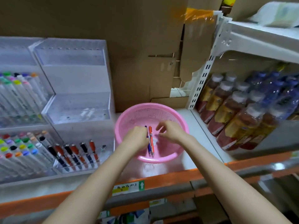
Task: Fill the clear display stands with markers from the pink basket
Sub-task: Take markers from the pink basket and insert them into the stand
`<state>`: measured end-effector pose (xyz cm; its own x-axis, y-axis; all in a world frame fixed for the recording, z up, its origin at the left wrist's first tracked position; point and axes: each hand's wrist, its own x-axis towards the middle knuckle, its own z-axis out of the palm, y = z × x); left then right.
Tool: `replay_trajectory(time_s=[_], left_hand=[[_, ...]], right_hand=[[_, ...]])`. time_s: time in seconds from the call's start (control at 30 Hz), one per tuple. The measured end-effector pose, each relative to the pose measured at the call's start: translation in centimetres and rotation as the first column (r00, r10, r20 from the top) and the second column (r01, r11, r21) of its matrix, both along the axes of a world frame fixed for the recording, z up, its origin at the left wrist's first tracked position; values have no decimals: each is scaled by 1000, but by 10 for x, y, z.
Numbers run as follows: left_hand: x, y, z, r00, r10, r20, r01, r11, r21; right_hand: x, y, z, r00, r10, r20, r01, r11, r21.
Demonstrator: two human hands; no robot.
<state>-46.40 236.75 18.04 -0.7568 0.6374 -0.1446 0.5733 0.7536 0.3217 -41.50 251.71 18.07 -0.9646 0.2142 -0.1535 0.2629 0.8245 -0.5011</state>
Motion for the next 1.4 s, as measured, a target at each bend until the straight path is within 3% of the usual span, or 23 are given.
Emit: replay_trajectory(time_s=[0.33, 0.73, 1.4], left_hand=[[-28, 29, -15, 996, 92, 2, -91, 988, -124], [-31, 27, -17, 990, 131, -50, -137, 977, -160], [-36, 22, -23, 976, 210, -59, -215, 973, -90]], right_hand=[[-38, -1, -17, 987, 85, 139, -102, 988, 119], [-45, 6, -27, 989, 64, 136, -57, 997, -52], [-39, 6, -22, 991, 51, 121, -46, 998, -42]])
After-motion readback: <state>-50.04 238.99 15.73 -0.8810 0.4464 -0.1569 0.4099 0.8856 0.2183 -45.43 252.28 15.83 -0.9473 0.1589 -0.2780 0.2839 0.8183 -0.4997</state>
